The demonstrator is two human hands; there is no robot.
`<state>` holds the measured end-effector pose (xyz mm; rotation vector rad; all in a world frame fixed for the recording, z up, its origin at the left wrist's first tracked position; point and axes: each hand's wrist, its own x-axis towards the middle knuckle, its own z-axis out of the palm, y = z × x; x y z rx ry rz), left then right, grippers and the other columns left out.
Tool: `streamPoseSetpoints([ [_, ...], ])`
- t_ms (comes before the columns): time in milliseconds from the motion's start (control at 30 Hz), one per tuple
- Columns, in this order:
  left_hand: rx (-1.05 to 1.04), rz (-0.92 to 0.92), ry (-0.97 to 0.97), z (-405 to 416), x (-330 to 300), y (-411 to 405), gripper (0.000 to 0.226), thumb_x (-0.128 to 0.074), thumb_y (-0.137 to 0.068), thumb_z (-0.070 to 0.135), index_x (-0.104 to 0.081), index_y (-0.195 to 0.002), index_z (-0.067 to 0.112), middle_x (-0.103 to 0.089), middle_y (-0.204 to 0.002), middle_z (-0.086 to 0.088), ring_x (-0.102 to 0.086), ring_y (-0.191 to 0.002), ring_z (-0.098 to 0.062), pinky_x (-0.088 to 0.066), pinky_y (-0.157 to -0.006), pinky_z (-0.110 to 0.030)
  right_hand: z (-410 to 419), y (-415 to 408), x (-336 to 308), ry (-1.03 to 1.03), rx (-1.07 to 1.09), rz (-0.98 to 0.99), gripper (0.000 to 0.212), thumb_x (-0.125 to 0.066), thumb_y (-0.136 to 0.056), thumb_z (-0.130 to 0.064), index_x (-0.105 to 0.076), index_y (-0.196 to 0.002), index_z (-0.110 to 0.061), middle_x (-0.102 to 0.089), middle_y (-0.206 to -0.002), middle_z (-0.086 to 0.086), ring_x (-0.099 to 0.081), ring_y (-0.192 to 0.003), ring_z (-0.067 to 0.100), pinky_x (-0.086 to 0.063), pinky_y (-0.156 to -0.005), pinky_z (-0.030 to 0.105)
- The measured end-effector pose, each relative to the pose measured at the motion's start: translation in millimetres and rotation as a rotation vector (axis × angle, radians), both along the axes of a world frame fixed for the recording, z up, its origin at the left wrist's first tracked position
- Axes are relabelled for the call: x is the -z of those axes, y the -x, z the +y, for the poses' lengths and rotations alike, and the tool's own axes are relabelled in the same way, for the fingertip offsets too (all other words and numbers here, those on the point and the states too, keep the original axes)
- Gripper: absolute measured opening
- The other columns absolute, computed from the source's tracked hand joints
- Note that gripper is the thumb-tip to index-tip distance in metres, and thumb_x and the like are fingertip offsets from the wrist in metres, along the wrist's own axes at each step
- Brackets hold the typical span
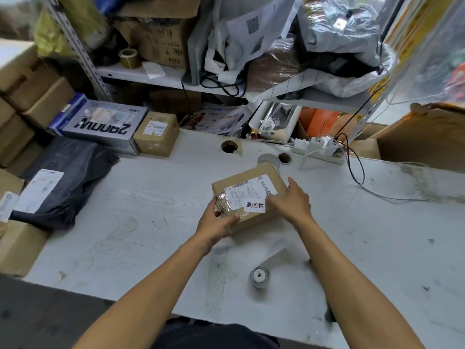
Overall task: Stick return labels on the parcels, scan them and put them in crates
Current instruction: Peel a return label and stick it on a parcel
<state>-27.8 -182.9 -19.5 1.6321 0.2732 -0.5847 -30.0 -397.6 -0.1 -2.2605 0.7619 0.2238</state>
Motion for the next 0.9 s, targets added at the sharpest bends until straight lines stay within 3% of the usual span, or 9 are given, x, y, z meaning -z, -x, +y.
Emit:
streamPoseSetpoints([
  [67, 0.04, -0.013, 0.031, 0, -2, -4, 0.055, -0.074, -0.089, 0.008, -0.051, -0.119, 0.048, -0.066, -0.12, 0.005, -0.062, -0.111, -0.018, -0.059, -0.091, -0.045, -4, 2, -1, -0.196, 0.083, 0.004, 0.053, -0.07, -0.086, -0.027, -0.051, -0.134, -0.014, -0.056, -0.14, 0.011, -0.057, -0.116, 0.025, -0.05, -0.095, 0.039],
  [133, 0.075, -0.023, 0.056, 1, -3, -9, 0.053, -0.072, -0.089, 0.005, -0.055, -0.112, 0.05, -0.069, -0.12, 0.004, -0.064, -0.109, -0.017, -0.059, -0.088, -0.043, -5, 9, -1, -0.194, 0.126, -0.049, 0.038, -0.074, -0.082, -0.024, -0.056, -0.114, -0.015, -0.064, -0.122, 0.009, -0.062, -0.098, 0.02, -0.055, -0.081, 0.036],
  [200, 0.1, -0.033, 0.095, 0, -7, -12, 0.057, -0.069, -0.09, 0.001, -0.055, -0.108, 0.053, -0.069, -0.116, 0.01, -0.064, -0.108, -0.013, -0.06, -0.083, -0.036, -3, 22, -7, -0.195, 0.183, -0.118, 0.05, -0.077, -0.072, -0.031, -0.058, -0.115, -0.016, -0.063, -0.119, 0.006, -0.063, -0.099, 0.02, -0.058, -0.081, 0.038],
  [300, 0.166, -0.078, 0.149, -11, -16, -17, 0.062, -0.069, -0.088, -0.001, -0.053, -0.12, 0.049, -0.069, -0.114, 0.013, -0.064, -0.106, -0.006, -0.059, -0.078, -0.025, -7, 48, -21, -0.15, 0.299, -0.221, 0.076, -0.075, -0.059, -0.044, -0.055, -0.128, -0.019, -0.056, -0.124, 0.003, -0.059, -0.108, 0.02, -0.056, -0.092, 0.042],
  [433, 0.329, -0.129, 0.197, -46, -35, -11, 0.065, -0.074, -0.085, 0.004, -0.053, -0.13, 0.046, -0.071, -0.116, 0.01, -0.065, -0.112, -0.013, -0.058, -0.094, -0.039, -25, 92, -45, -0.073, 0.469, -0.294, 0.08, -0.081, -0.064, -0.043, -0.051, -0.133, -0.017, -0.051, -0.128, 0.002, -0.055, -0.117, 0.021, -0.051, -0.1, 0.043],
  [633, 0.629, -0.143, 0.29, -123, -55, 42, 0.075, -0.079, -0.084, 0.008, -0.049, -0.146, 0.037, -0.069, -0.12, 0.003, -0.066, -0.11, -0.014, -0.058, -0.093, -0.038, -57, 205, -71, 0.016, 0.772, -0.352, 0.07, -0.083, -0.076, -0.035, -0.046, -0.133, -0.019, -0.042, -0.122, -0.004, -0.05, -0.121, 0.02, -0.048, -0.104, 0.039],
  [733, 0.819, -0.134, 0.322, -167, -58, 84, 0.079, -0.081, -0.082, 0.008, -0.047, -0.149, 0.031, -0.068, -0.123, 0.0, -0.067, -0.109, -0.013, -0.059, -0.091, -0.034, -68, 273, -74, 0.055, 0.941, -0.362, 0.071, -0.084, -0.076, -0.035, -0.046, -0.133, -0.017, -0.044, -0.124, -0.001, -0.052, -0.119, 0.02, -0.049, -0.103, 0.039],
  [900, 1.11, -0.108, 0.324, -236, -58, 175, 0.082, -0.081, -0.082, 0.006, -0.044, -0.152, 0.031, -0.065, -0.125, -0.002, -0.064, -0.116, -0.022, -0.054, -0.101, -0.049, -77, 390, -68, 0.037, 1.254, -0.418, 0.069, -0.086, -0.075, -0.034, -0.045, -0.129, -0.021, -0.056, -0.128, 0.002, -0.059, -0.112, 0.019, -0.053, -0.097, 0.04],
])
